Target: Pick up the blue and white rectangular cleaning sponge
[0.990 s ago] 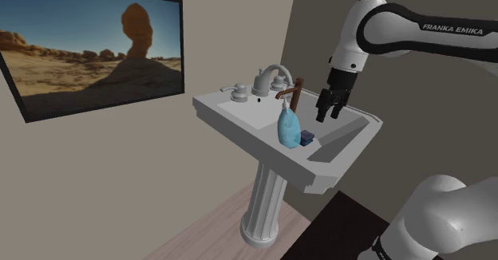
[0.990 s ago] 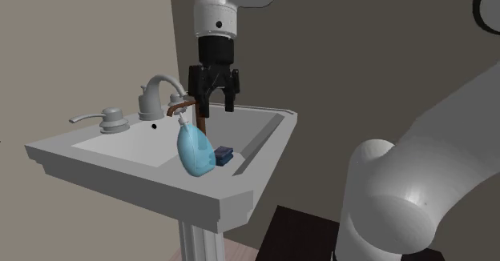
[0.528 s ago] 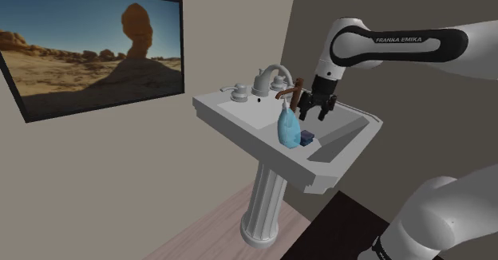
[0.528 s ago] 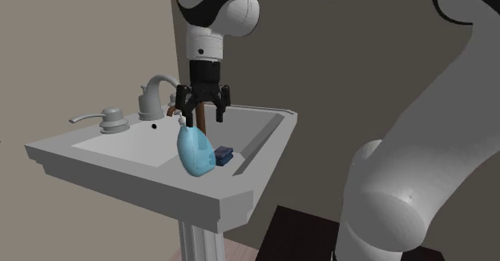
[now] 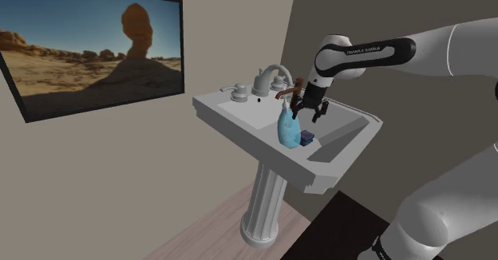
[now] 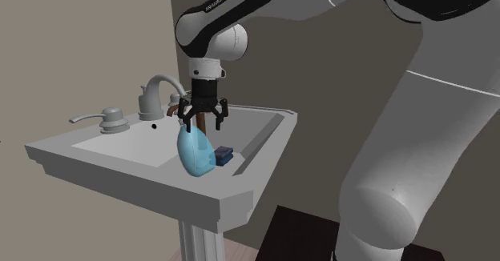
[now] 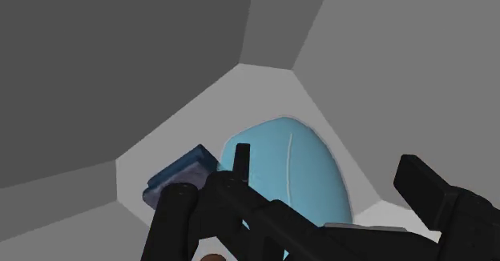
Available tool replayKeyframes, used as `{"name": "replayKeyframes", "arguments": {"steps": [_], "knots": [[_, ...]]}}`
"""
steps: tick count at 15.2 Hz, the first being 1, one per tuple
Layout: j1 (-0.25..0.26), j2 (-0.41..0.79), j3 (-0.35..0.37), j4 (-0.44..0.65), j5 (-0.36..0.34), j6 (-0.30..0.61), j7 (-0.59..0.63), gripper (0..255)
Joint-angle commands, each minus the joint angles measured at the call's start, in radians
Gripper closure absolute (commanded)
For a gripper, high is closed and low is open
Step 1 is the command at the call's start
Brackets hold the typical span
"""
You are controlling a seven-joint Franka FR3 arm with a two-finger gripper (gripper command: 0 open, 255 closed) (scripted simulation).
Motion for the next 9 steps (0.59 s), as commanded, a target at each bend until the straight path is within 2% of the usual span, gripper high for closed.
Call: {"name": "replayKeyframes", "arguments": {"steps": [1,9], "knots": [[-0.021,0.056,-0.01,0.019,-0.002,0.046,0.048,0],[-0.094,0.246,-0.066,0.092,-0.004,0.194,0.222,0]]}}
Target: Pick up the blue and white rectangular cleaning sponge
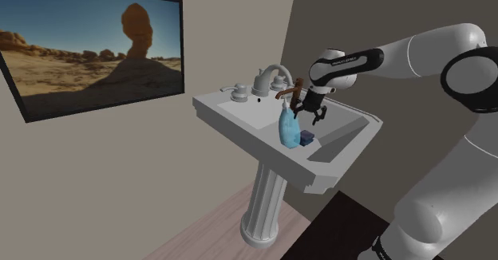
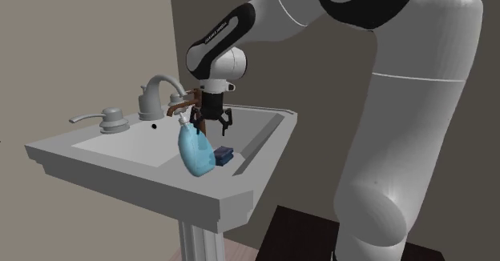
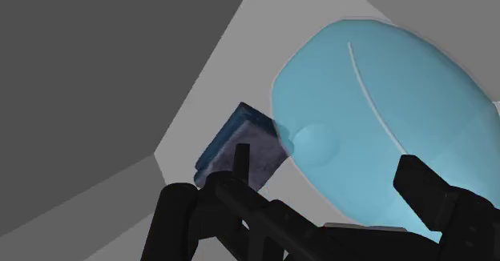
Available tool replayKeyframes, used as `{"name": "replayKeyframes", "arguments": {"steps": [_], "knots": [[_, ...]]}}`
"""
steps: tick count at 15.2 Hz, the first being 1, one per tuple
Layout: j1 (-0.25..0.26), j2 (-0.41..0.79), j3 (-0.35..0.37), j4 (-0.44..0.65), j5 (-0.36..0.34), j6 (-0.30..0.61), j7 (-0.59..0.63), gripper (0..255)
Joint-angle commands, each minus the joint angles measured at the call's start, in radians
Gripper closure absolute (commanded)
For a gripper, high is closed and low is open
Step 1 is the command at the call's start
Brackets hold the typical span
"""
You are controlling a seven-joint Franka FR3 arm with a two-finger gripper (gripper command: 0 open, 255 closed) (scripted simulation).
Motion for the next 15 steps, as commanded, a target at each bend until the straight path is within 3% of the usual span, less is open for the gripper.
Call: {"name": "replayKeyframes", "arguments": {"steps": [1,9,15], "knots": [[-0.018,0.05,-0.016,0.016,0.002,0.042,0.045,0],[-0.083,0.213,-0.09,0.082,0.027,0.163,0.199,0],[-0.088,0.258,-0.09,0.061,0.043,0.229,0.194,0]]}}
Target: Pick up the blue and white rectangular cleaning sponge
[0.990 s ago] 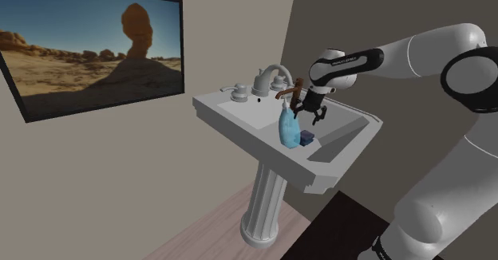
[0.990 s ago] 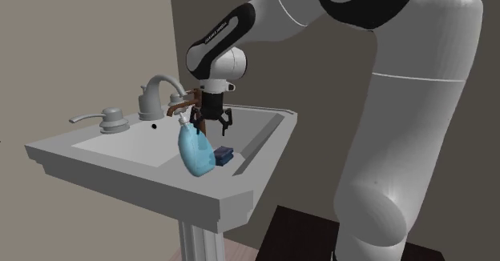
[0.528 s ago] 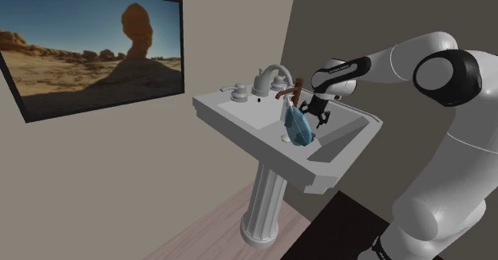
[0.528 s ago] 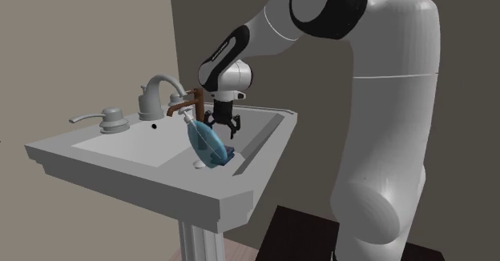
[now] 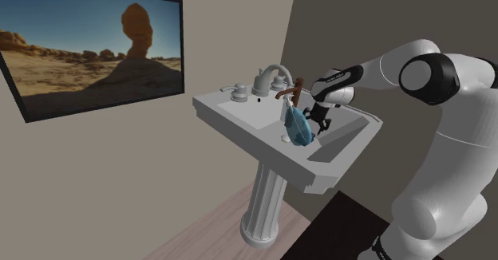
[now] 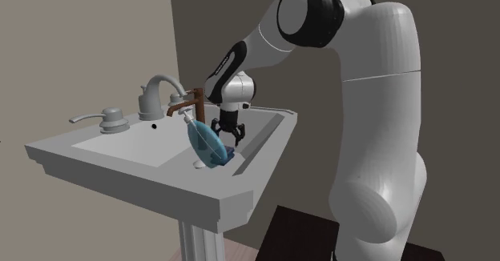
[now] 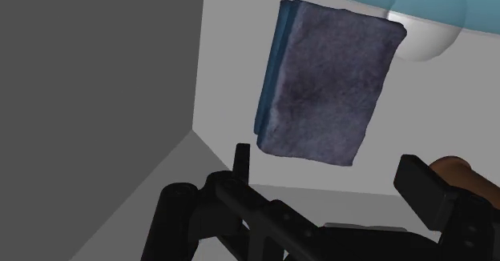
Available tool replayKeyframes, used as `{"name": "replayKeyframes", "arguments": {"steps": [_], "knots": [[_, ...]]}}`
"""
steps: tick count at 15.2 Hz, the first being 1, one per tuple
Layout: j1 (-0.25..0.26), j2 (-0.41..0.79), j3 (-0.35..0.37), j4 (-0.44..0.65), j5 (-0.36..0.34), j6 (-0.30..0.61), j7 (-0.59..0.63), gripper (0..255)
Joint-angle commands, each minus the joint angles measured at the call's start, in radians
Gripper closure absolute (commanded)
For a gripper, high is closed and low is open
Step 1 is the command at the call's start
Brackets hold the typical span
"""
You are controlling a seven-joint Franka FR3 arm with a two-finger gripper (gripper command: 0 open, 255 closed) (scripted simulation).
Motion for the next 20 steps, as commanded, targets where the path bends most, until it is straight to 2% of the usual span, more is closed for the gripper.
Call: {"name": "replayKeyframes", "arguments": {"steps": [1,4,5,14,20], "knots": [[-0.001,0.015,0.001,-0.01,0.006,0.025,-0.005,0],[-0.002,0.028,0.003,-0.016,0.011,0.044,-0.01,0],[-0.002,0.03,0.003,-0.014,0.011,0.044,-0.01,255],[-0.002,0.028,0.003,-0.016,0.011,0.044,-0.01,255],[0.001,-0.018,-0.003,0.01,-0.007,-0.027,0.006,255]]}}
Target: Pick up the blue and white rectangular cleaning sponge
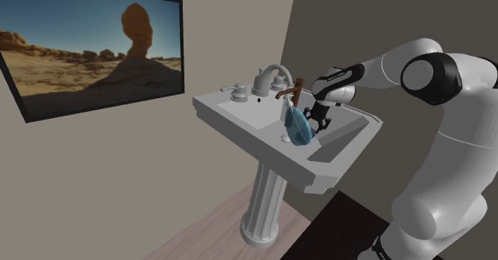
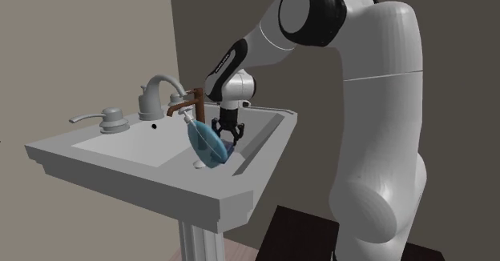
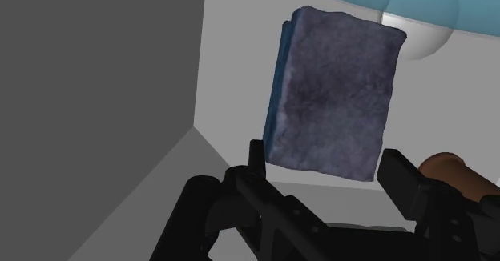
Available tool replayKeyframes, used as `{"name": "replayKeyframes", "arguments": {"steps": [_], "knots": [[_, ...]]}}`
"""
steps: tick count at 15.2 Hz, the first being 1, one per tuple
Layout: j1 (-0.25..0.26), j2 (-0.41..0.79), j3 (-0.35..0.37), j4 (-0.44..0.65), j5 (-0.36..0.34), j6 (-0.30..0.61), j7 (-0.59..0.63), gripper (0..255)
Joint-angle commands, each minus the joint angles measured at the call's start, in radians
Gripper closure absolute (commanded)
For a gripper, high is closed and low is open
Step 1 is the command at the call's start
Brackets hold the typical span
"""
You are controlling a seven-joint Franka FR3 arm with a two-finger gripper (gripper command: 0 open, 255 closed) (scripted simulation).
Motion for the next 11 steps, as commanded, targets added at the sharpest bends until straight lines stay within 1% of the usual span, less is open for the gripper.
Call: {"name": "replayKeyframes", "arguments": {"steps": [1,9,11], "knots": [[0.0,-0.013,-0.002,0.011,-0.005,-0.023,0.004,255],[0.002,-0.063,-0.005,0.06,-0.024,-0.121,0.021,255],[0.002,-0.063,-0.006,0.061,-0.024,-0.123,0.021,255]]}}
